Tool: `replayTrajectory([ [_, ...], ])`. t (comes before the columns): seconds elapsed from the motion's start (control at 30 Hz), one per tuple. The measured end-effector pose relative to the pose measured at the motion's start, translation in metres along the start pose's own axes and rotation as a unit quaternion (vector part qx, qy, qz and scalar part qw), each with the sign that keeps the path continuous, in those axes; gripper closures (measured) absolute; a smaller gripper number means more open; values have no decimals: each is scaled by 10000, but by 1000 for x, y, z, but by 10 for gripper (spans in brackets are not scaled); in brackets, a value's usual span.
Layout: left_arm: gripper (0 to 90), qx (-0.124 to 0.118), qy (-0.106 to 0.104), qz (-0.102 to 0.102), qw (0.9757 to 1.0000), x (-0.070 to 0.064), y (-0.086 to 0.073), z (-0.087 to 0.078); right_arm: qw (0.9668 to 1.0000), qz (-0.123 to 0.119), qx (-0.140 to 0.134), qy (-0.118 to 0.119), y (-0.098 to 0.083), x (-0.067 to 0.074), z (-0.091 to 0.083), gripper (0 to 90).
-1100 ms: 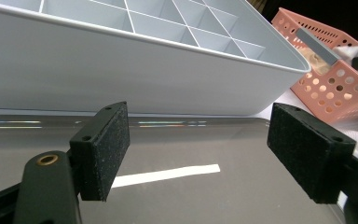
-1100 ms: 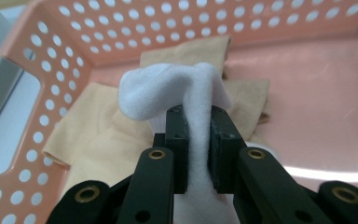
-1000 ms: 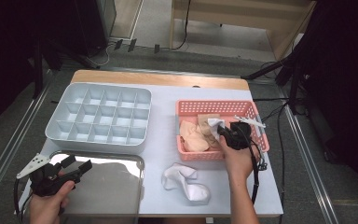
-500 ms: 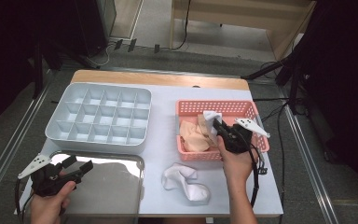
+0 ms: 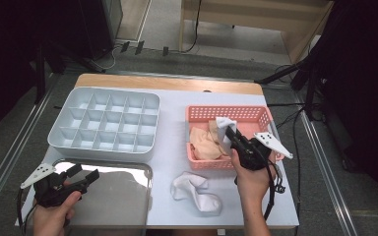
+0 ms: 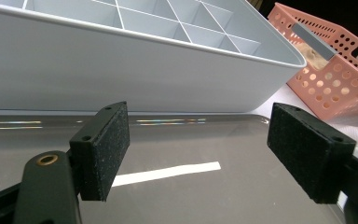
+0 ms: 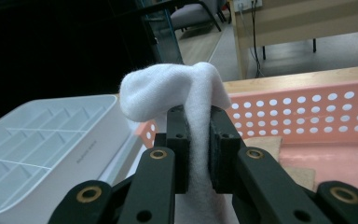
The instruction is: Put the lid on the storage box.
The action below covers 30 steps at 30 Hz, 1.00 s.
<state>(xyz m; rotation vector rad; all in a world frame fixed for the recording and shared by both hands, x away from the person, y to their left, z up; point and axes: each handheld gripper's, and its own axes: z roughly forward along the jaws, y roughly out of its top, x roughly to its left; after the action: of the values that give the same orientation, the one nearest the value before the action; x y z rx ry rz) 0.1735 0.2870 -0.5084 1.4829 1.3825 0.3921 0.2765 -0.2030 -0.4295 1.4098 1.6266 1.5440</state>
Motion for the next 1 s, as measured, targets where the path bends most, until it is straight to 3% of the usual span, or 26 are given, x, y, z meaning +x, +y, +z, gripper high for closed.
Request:
replayTrajectory([
  [0.4, 219, 18, -12, 30, 10000, -4, -1, 2, 9993, 91, -264, 229, 5, 4, -44, 825],
  [0.83, 219, 13, -18, -21, 10000, -1, -1, 1, 9992, 173, -280, 225, -21, 4, -92, 825],
  [1.0, 219, -14, 22, -40, 10000, 1, -1, 0, 9984, 392, -334, 223, -33, -3, -106, 825],
])
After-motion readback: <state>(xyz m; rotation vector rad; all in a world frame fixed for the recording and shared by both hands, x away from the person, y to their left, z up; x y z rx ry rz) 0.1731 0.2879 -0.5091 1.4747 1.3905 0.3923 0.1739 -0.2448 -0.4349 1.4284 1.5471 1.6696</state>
